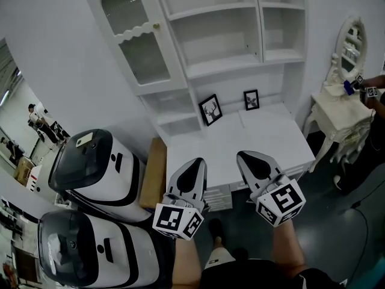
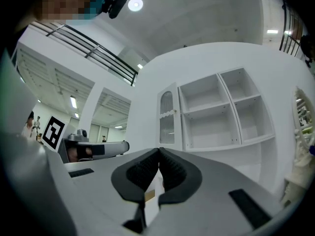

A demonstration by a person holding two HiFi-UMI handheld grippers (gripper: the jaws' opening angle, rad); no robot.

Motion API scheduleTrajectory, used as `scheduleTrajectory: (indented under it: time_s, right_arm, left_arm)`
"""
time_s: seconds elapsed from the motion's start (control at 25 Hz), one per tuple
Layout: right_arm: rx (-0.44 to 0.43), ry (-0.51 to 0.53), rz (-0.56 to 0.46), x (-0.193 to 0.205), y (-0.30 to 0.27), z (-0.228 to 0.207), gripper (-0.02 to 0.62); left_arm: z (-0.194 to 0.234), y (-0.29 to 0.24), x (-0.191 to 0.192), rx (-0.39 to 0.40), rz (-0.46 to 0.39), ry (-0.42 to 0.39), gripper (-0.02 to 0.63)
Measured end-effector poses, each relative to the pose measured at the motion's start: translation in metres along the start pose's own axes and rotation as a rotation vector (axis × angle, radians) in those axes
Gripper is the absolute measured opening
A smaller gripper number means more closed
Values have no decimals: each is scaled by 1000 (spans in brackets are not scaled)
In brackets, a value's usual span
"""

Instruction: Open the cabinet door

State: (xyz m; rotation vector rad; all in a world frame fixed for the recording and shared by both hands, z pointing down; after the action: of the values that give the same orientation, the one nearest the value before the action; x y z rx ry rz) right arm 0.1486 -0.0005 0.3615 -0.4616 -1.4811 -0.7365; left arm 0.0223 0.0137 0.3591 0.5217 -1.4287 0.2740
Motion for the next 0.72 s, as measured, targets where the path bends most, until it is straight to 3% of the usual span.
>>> scheduleTrajectory:
  time_s: [0.28, 0.72]
  right_arm:
    - [14, 2, 26, 11, -53, -18, 17]
    - [38, 33, 19, 3, -182, -63, 17]
  left_arm:
    - [52, -34, 7, 2, -9, 24, 25]
    - [163, -120, -8, 26, -51, 40, 25]
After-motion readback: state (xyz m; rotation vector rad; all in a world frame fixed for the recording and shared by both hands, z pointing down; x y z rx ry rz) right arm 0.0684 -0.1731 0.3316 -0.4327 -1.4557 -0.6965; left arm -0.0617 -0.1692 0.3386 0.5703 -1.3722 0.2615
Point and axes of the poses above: the fingertips, and each gripper's own axes: y backward along the fingers, z to its left, x out of its underside, the point moved 3 cm from there along y, backward along the fingers, and after that the axes turned 3 degrees about y, right-handed, at the moved point
